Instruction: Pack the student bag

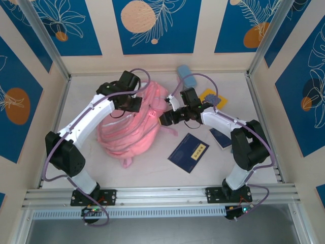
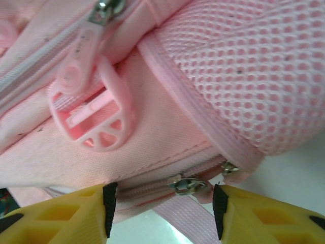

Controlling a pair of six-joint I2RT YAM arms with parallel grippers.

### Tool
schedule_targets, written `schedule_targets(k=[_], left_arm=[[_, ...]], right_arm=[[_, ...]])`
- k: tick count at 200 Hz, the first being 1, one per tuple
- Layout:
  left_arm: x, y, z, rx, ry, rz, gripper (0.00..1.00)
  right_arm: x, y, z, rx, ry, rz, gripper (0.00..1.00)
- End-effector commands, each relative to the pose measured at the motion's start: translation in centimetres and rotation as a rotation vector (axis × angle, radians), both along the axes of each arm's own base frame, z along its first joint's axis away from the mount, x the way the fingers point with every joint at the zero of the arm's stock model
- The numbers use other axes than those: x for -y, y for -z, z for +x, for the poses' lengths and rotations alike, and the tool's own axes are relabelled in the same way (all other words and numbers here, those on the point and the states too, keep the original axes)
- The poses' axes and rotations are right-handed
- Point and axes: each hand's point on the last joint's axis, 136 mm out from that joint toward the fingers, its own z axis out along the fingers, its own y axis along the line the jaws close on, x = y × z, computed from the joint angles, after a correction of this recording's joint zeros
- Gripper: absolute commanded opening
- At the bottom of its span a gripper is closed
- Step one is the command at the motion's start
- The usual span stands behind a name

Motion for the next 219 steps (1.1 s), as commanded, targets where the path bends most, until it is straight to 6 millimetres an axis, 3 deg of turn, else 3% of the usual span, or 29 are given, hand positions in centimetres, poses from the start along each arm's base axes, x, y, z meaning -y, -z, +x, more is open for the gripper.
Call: schedule_targets(k=[1, 23, 46, 61, 103, 174, 219], left_arm=[[0.6, -5.6, 0.9, 0.145, 0.026, -0.155, 0.0], [0.2, -5.7, 0.9, 0.144, 0.02, -0.161, 0.0], [-0.2, -5.7, 1.0, 0.143, 0.013, -0.159, 0.0], [-0.2, -5.6, 1.0, 0.14, 0.01, -0.165, 0.0], [0.0, -5.5, 1.2, 0.134, 0.001, -0.184, 0.0], [-0.4, -5.0, 1.5, 0.13, -0.017, -0.186, 0.0], [-0.3, -4.4, 1.8, 0.12, -0.036, -0.205, 0.0]], right_arm=[[-1.7, -2.4, -1.0, 0.019, -0.114, 0.101, 0.56], [-1.9, -2.6, -1.0, 0.022, -0.123, 0.109, 0.57], [-1.6, -2.0, -0.4, 0.031, -0.088, 0.076, 0.67], [-1.5, -2.0, -0.2, 0.03, -0.083, 0.076, 0.67], [-1.9, -2.3, -0.7, 0.018, -0.101, 0.095, 0.38], [-1.2, -1.6, -0.6, 0.042, -0.051, 0.049, 0.22], [-1.5, -1.1, -2.1, -0.014, -0.078, 0.06, 0.03]])
